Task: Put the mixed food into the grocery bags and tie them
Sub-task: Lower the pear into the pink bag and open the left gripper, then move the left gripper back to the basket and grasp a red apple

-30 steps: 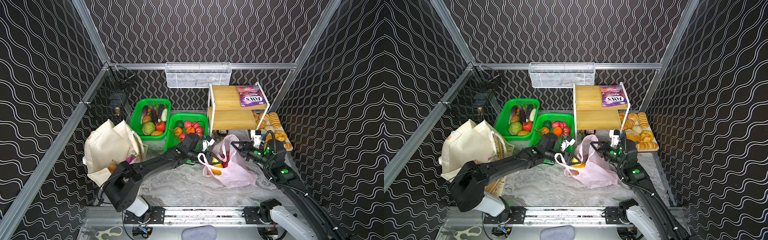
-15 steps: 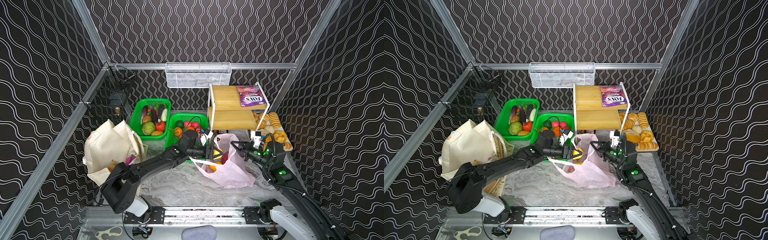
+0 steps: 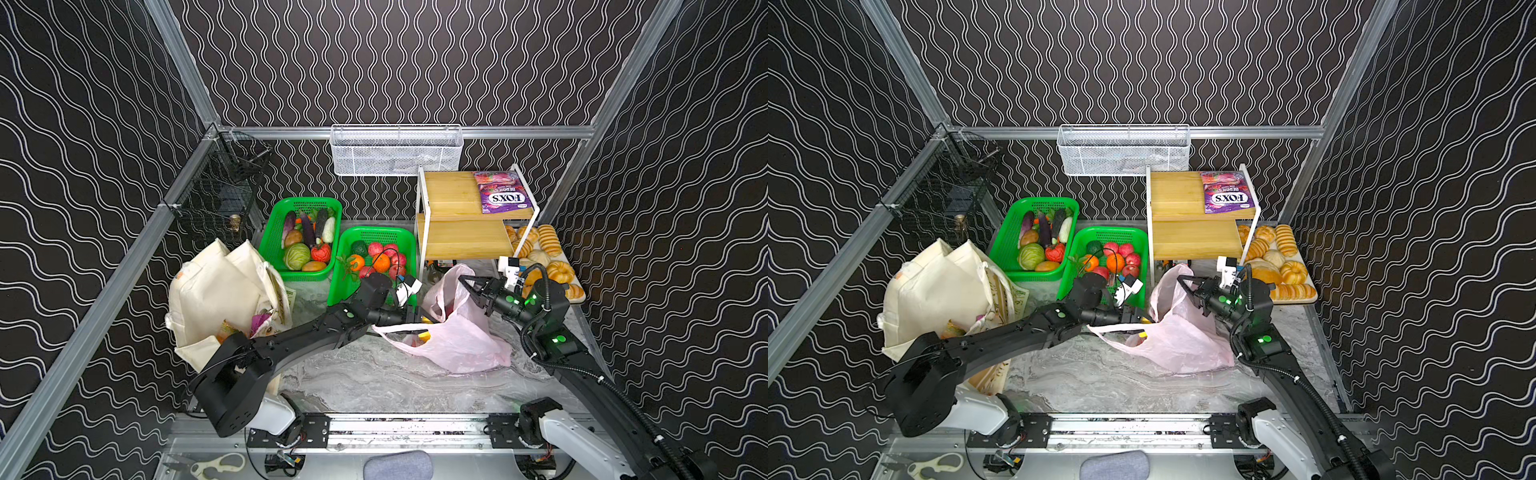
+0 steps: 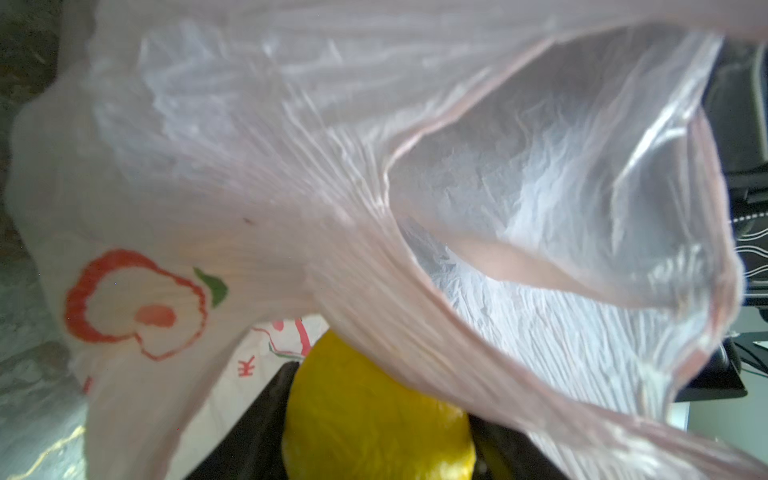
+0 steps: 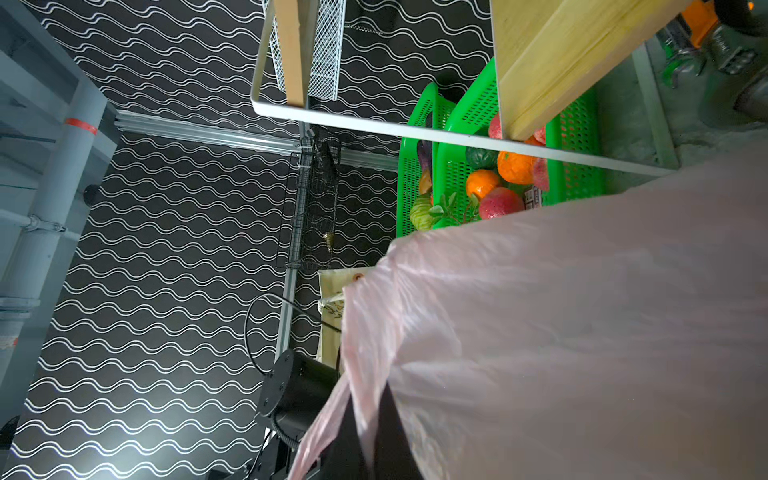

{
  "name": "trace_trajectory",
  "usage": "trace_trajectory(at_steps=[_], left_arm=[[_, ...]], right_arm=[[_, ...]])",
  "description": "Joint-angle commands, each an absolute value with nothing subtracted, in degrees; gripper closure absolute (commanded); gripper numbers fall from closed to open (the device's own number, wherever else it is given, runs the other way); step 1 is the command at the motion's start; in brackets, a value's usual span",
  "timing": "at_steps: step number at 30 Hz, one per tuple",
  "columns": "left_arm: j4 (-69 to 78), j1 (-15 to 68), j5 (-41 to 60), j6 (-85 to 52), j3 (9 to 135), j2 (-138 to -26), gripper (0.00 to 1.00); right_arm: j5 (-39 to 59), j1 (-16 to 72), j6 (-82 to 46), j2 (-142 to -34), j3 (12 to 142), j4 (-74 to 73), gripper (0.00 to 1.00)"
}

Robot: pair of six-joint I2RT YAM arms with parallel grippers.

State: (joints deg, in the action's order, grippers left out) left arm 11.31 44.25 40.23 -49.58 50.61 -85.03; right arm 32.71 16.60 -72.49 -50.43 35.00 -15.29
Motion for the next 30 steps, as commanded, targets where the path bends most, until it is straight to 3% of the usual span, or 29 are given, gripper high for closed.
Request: trace_trajectory(at_steps=[1,7,13,20,30], left_arm=[[18.6,44.3,40.6,-51.7,54.1,-88.1,0.38],[11.6,44.4,37.6,-46.9,57.5,-88.1,0.16],[4.9,44.4,31.2,-43.5,56.7,-83.3,0.16],[-9.0,44.1,17.4,-35.5,57.0,-72.1,0.15],[-21.2,43.2,-2.7,-30.0,57.6,-61.3,0.09]], right_arm=[[33.0,16.7,-72.4,-49.3,35.9,-16.2,0.94],[26.5,16.6,-72.0,-45.9,35.1,-12.0,0.93],[24.2,16.5,-73.6,-44.1,32.6,-11.6,0.93],[18.5,16.5,-74.2,-42.4,31.1,-9.0,0.94],[17.9,16.5,-71.3,-41.6,32.8,-4.0,0.93]])
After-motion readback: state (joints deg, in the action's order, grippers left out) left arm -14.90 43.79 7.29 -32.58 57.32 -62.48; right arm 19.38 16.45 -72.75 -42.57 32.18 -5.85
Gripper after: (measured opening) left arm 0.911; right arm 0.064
